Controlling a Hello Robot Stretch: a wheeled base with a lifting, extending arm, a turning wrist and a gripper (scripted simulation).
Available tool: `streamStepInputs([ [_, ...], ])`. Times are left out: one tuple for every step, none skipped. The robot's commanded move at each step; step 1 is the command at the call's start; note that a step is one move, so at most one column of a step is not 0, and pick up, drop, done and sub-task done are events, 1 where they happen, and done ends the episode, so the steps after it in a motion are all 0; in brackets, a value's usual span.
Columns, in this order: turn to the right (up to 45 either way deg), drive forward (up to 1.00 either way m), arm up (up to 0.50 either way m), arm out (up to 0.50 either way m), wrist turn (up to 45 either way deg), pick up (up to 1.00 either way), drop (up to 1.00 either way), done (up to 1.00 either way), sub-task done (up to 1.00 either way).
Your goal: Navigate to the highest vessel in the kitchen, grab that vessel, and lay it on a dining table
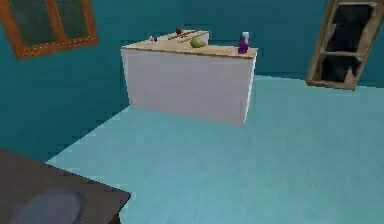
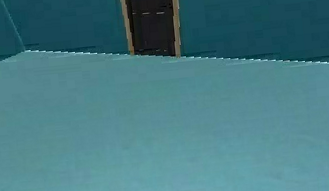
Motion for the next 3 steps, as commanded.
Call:
streamStepInputs([
  [30.0,0.0,0.0,0.0,0.0,0.0,0.0,0.0,0.0],
  [0.0,1.0,0.0,0.0,0.0,0.0,0.0,0.0,0.0],
  [3.0,0.0,0.0,0.0,0.0,0.0,0.0,0.0,0.0],
])
